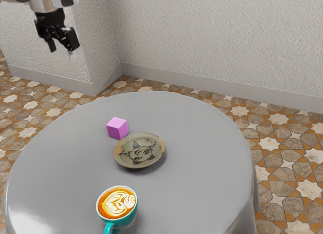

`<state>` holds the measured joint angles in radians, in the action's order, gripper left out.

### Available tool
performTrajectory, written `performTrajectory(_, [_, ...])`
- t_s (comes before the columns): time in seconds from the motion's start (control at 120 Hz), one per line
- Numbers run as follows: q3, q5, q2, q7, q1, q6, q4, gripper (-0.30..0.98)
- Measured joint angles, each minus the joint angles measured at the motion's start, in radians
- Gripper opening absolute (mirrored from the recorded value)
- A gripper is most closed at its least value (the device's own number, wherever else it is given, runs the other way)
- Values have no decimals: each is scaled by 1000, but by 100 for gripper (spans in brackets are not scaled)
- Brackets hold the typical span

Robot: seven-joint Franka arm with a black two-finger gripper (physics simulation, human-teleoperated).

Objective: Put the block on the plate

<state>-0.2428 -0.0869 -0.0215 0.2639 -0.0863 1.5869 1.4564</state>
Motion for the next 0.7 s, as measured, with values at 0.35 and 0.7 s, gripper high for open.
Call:
performTrajectory(0.35, [1,20,-73,-1,-2,157,201,69])
performTrajectory(0.7, [8,114,-254,9,9,358,224,69])
